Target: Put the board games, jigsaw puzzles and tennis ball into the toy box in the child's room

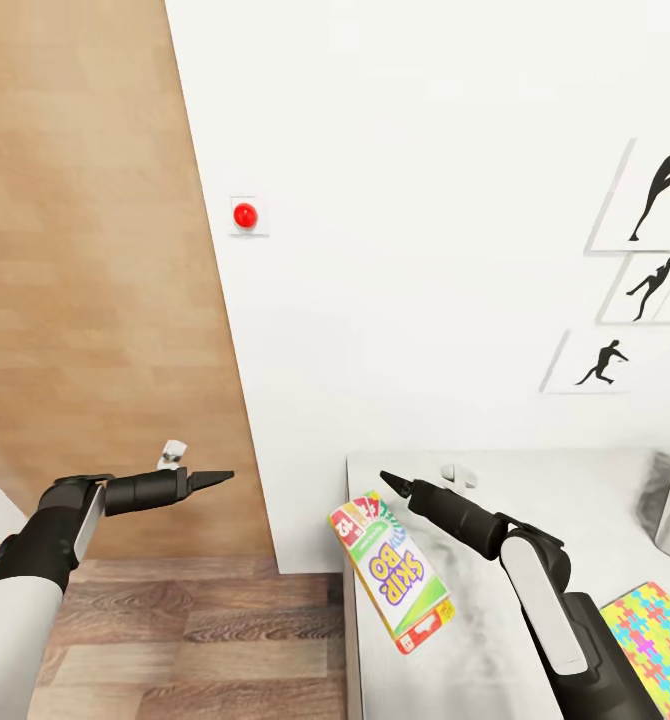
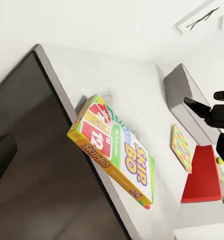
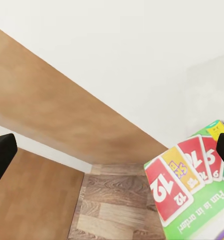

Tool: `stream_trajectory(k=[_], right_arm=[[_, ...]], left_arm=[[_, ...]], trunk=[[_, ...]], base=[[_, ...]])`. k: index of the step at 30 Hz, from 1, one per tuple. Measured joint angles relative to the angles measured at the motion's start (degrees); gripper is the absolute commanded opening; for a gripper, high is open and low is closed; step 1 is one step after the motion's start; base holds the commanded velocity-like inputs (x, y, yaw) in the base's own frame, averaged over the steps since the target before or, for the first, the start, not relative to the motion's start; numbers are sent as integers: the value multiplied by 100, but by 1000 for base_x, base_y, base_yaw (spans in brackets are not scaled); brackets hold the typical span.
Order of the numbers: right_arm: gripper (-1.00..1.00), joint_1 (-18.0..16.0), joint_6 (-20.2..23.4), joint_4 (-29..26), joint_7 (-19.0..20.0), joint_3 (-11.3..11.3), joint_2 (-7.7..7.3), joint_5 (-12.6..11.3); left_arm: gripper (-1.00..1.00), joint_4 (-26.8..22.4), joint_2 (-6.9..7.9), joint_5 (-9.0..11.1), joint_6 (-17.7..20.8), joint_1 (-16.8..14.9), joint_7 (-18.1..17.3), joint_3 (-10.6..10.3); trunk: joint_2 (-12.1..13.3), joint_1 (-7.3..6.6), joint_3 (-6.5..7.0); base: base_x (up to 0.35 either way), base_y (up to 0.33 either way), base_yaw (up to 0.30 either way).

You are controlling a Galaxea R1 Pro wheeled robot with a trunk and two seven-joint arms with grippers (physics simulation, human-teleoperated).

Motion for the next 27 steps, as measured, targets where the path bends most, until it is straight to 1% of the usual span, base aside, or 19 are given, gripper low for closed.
stream_trajectory(k=[22, 27], right_arm=[[100, 0, -9, 1, 2, -1, 8, -32], [100, 1, -10, 0, 4, -1, 8, -33]], left_arm=[[100, 0, 7, 0, 1, 0, 0, 0], [100, 1, 8, 3, 5, -1, -5, 0]], trunk=[[0, 0, 0], [0, 0, 11]], base=[[-1, 1, 0], [0, 0, -81]])
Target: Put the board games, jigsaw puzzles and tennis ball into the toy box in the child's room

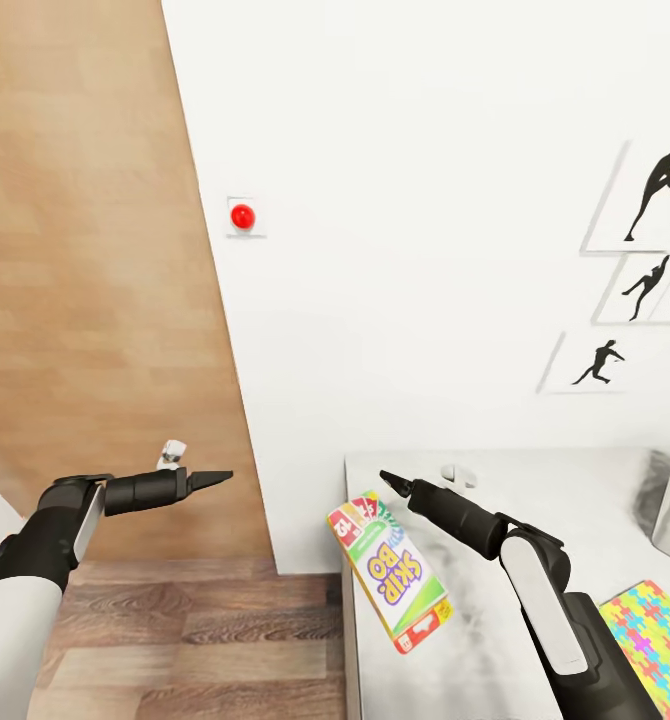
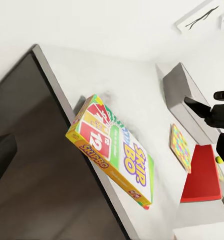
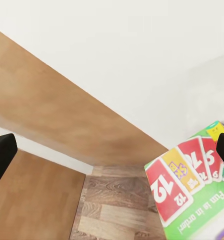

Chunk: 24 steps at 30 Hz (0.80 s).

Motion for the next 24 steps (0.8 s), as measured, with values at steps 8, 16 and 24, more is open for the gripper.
stream_trajectory(k=[8, 16, 24], right_arm=[[100, 1, 0, -1, 1, -1, 0, 0], [100, 1, -2, 0, 2, 0, -1, 0], [100, 1, -2, 0, 2, 0, -1, 0]], left_arm=[[100, 1, 0, -1, 4, -1, -3, 0], [100, 0, -1, -1, 4, -1, -3, 0], [100, -1, -1, -2, 4, -1, -3, 0]], trunk=[[0, 0, 47], [0, 1, 101], [0, 1, 156]], base=[[-3, 1, -181], [-91, 125, -205], [-126, 237, -208]])
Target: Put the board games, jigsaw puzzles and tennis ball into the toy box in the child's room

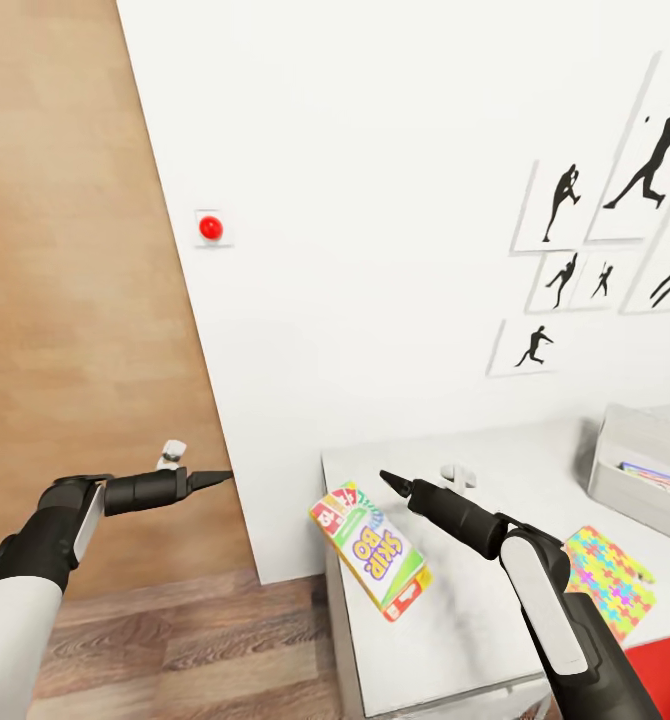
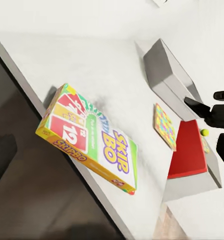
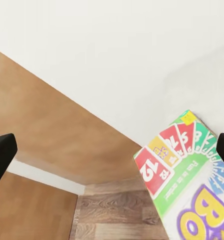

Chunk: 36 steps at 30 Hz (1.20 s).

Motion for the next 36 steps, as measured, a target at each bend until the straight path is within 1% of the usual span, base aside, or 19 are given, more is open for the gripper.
stream_trajectory(k=[10, 20, 28, 36], right_arm=[[100, 0, 0, 0, 0, 0, 0, -3], [100, 0, 1, 1, 0, 0, 0, -7], [100, 0, 2, 7, -1, 0, 1, -8], [100, 0, 2, 12, -2, 0, 1, -8]], left_arm=[[100, 0, 0, -1, 0, 0, 0, 0], [100, 0, 0, 3, 0, 0, 0, 0], [100, 1, 1, 6, 0, 0, -1, 0], [100, 1, 0, 6, 0, 1, -1, 0]], trunk=[[0, 0, 69], [0, -1, 137], [0, -2, 192], [0, -3, 247]], base=[[-111, 258, -208], [-21, 232, -208], [22, 57, -209], [147, 6, -209]])
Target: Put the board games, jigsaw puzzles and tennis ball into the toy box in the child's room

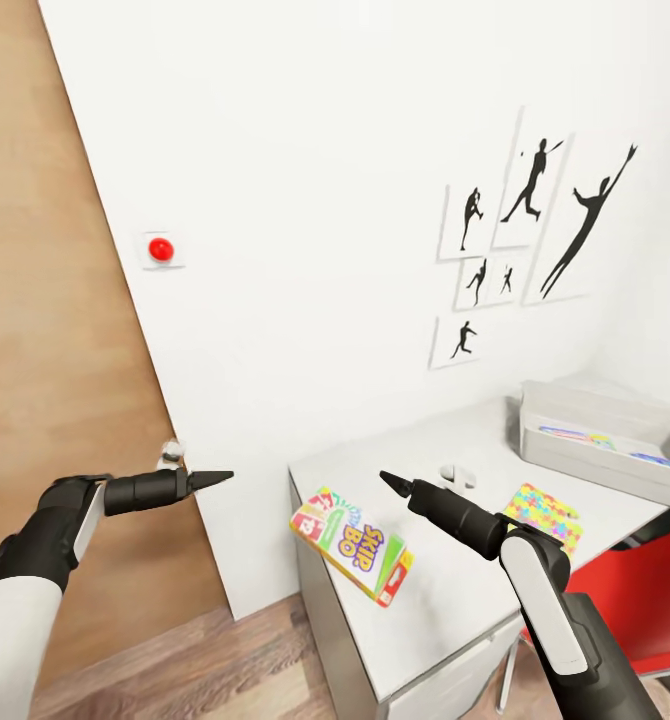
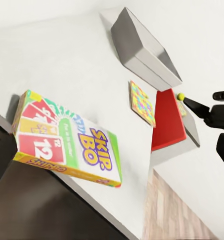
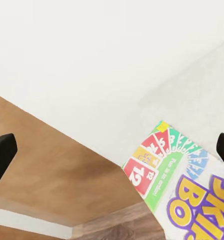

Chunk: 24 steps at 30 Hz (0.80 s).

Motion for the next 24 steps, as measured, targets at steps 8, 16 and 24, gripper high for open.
stream_trajectory(k=[8, 16, 24], right_arm=[[100, 0, 0, 32, 4, -81, 0, 0], [100, 0, 6, 89, 8, -168, 0, -1], [100, 0, 7, 100, 9, -182, 0, -1]], left_arm=[[100, 0, 0, 1, -5, 0, -6, 0], [100, 0, 0, 1, -8, 0, -9, 1], [100, -1, 0, 1, -7, 0, -1, 0]], trunk=[[0, 1, 55], [1, 2, 110], [0, 1, 165]], base=[[104, 1, -209], [11, 0, -209], [48, 49, -209]])
